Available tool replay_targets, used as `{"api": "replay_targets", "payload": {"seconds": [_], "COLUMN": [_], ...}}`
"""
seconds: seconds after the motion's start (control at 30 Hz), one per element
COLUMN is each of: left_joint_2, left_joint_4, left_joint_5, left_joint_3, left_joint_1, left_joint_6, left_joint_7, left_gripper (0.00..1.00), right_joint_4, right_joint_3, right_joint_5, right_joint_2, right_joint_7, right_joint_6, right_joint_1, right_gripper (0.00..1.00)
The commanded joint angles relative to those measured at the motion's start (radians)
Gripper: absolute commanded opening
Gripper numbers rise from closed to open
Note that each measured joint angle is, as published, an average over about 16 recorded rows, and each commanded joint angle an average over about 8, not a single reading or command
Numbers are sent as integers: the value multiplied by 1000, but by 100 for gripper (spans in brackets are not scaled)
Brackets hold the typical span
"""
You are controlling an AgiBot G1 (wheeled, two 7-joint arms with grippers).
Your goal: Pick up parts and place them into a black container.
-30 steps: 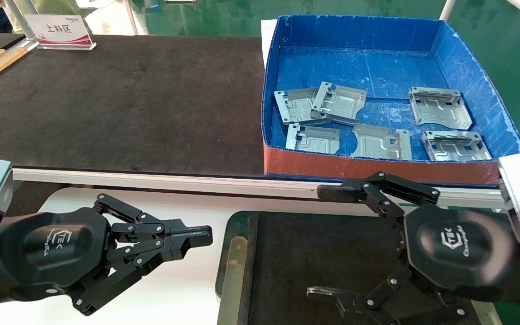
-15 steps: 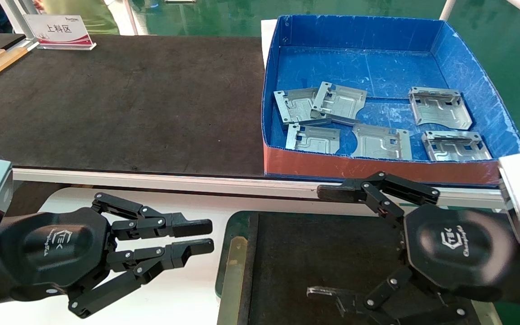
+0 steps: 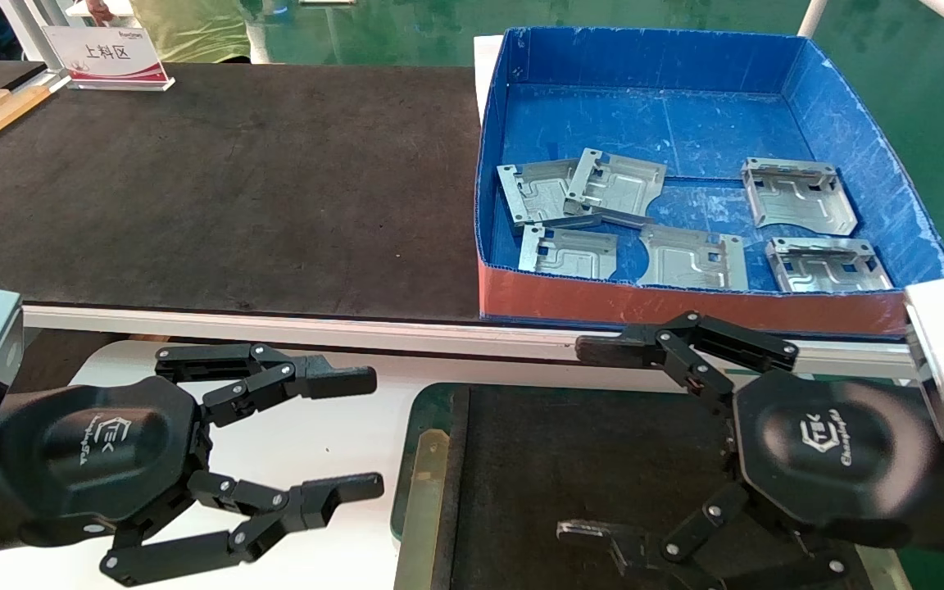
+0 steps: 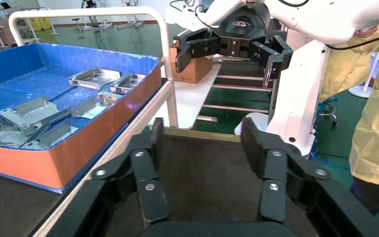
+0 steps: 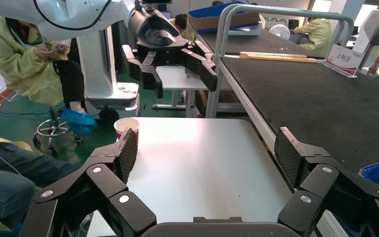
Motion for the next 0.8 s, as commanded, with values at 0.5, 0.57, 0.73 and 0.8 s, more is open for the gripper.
{"api": "replay_targets", "payload": {"seconds": [0.5,0.57,0.73,0.8], "left_joint_2": [0,0,0,0], "left_joint_4": [0,0,0,0], "left_joint_5": [0,0,0,0], "left_joint_3": [0,0,0,0], "left_joint_1": [0,0,0,0], "left_joint_6": [0,0,0,0], "left_joint_7": [0,0,0,0], "left_gripper": [100,100,100,100], "right_joint_4": [-52,-79,-163,-201], "right_joint_3": [-20,-24,-37,-41], "right_joint_5": [-118,-148,-221,-241], "right_joint_2": [-37,-45,-64,-71], "right_joint_7": [27,19,-8,-17], "right_joint_6": [153,182,245,261], "right_joint_1": [70,84,119,130], "right_gripper": [100,100,100,100]}}
